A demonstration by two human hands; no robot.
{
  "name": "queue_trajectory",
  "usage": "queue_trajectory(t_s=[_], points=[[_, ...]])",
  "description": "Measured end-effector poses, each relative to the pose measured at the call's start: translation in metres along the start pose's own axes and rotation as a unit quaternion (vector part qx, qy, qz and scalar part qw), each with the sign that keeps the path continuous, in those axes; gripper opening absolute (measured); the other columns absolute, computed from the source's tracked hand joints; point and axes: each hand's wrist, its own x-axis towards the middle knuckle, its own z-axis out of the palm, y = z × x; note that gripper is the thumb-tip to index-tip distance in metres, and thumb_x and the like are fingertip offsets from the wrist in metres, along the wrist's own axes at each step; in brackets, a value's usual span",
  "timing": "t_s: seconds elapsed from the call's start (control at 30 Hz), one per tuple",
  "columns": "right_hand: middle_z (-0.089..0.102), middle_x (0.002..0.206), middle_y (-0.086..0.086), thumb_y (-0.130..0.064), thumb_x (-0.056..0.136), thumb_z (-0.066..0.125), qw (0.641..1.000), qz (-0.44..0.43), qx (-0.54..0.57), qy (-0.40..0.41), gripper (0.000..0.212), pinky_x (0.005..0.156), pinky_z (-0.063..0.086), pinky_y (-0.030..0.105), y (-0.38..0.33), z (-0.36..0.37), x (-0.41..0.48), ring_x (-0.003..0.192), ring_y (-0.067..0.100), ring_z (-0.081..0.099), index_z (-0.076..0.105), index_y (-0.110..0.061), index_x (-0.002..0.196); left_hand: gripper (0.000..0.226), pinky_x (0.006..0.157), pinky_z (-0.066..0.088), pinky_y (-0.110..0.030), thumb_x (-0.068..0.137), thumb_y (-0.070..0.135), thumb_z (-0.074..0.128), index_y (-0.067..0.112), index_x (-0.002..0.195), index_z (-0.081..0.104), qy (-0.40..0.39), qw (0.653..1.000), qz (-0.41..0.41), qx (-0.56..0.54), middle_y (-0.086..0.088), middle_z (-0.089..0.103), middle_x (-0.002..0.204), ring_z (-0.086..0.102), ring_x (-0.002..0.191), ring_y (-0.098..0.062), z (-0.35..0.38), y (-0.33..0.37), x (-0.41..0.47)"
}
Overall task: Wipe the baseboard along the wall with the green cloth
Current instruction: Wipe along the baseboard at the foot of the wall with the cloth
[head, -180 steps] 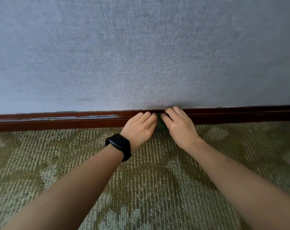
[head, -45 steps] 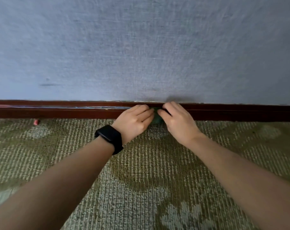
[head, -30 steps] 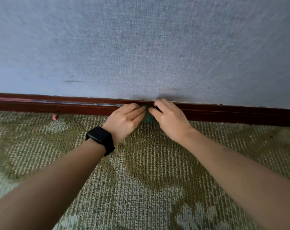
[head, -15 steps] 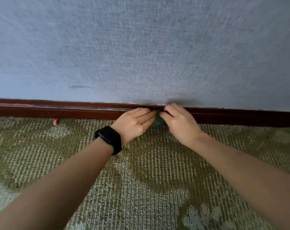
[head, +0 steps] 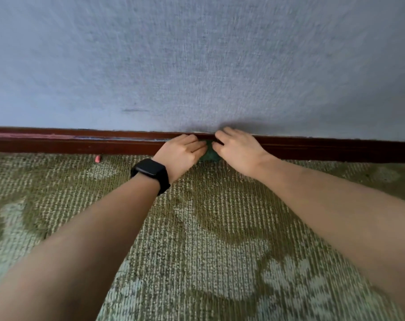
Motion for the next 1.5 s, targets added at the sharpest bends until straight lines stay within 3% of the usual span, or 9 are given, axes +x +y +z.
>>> queue_trajectory(t_s=[0.1,0.2,0.3,0.43,0.57,0.77,0.93,1.23,1.5], points=[[0.051,0.120,0.012,-0.010,0.092,0.052,1.000,-0.014,-0.013,0.006,0.025,0.089,0.042,0.034,0.003,0.006,0.001,0.110,0.026,0.047,0.056,-0.003,0.115,0.011,0.058,0.057,-0.028,0.068,-0.006,0.071,-0.003,0.077,0.074,0.006,0.999,-0.035,0.020,-0.013,0.074,0.081,0.069,0.068,-0.024,0.004,0.007,0.004],[0.059,0.107,0.013,-0.013,0.087,0.061,0.998,-0.031,-0.013,0.044,0.019,0.080,0.048,0.033,0.008,0.012,-0.003,0.097,0.026,0.056,0.064,-0.002,0.102,0.030,0.056,0.056,-0.026,0.078,0.003,0.045,-0.001,0.072,0.074,0.007,0.998,-0.065,0.027,-0.011,0.074,0.076,0.069,0.065,-0.022,0.008,0.017,0.008],[0.065,0.091,0.010,-0.012,0.078,0.072,0.995,-0.040,0.012,0.095,0.015,0.069,0.050,0.030,0.015,0.017,-0.004,0.081,0.023,0.061,0.068,-0.003,0.089,0.016,0.057,0.057,-0.029,0.073,-0.003,0.058,-0.004,0.076,0.074,-0.005,0.996,-0.089,0.030,-0.014,0.074,0.080,0.069,0.068,-0.024,0.003,0.021,0.009],[0.056,0.112,0.016,-0.017,0.096,0.044,0.994,-0.038,0.086,0.059,0.026,0.085,0.038,0.037,0.022,0.021,-0.002,0.103,0.030,0.050,0.054,0.000,0.112,0.025,0.057,0.058,-0.032,0.058,-0.011,0.078,-0.005,0.082,0.074,-0.043,0.992,-0.113,0.022,-0.015,0.074,0.084,0.069,0.069,-0.025,-0.008,0.027,0.012],[0.050,0.113,0.016,-0.004,0.090,0.050,0.994,-0.085,0.044,0.045,0.028,0.087,0.041,0.036,0.038,0.026,-0.022,0.104,0.030,0.047,0.053,0.002,0.118,0.023,0.053,0.057,-0.029,0.056,-0.009,0.081,-0.004,0.077,0.074,-0.040,0.990,-0.131,0.024,-0.013,0.074,0.078,0.069,0.065,-0.024,-0.002,0.046,0.031],[0.063,0.075,0.014,-0.004,0.057,0.086,0.991,-0.072,0.062,0.093,0.027,0.057,0.053,0.032,0.058,0.021,-0.042,0.066,0.028,0.062,0.069,0.003,0.077,0.024,0.057,0.056,-0.025,0.057,0.002,0.084,0.004,0.079,0.076,-0.061,0.992,-0.089,0.062,-0.006,0.075,0.081,0.070,0.069,-0.019,0.003,0.059,0.058],[0.063,0.072,0.015,-0.004,0.069,0.076,0.974,-0.041,0.185,0.123,0.012,0.059,0.054,0.032,0.048,0.025,-0.031,0.065,0.028,0.063,0.065,0.002,0.071,0.015,0.060,0.058,-0.027,0.068,0.003,0.066,0.003,0.079,0.077,-0.058,0.994,-0.066,0.067,-0.007,0.075,0.081,0.070,0.069,-0.019,0.005,0.049,0.051],[0.066,0.071,0.008,-0.014,0.051,0.086,0.979,0.002,0.104,0.174,0.020,0.040,0.048,0.024,0.003,0.020,0.003,0.059,0.021,0.063,0.070,-0.009,0.062,0.045,0.075,0.056,-0.038,0.095,0.001,0.029,-0.001,0.088,0.074,-0.027,0.986,-0.032,0.163,-0.020,0.071,0.096,0.069,0.083,-0.031,0.004,0.017,0.001],[0.057,0.064,0.010,-0.004,0.042,0.087,0.962,0.053,0.135,0.231,0.030,0.034,0.036,0.022,-0.020,0.025,0.017,0.050,0.021,0.056,0.062,-0.005,0.059,0.035,0.061,0.052,-0.032,0.079,0.004,0.041,0.000,0.095,0.072,0.007,0.983,-0.106,0.147,-0.018,0.070,0.089,0.055,0.079,-0.030,0.019,0.010,-0.019]])
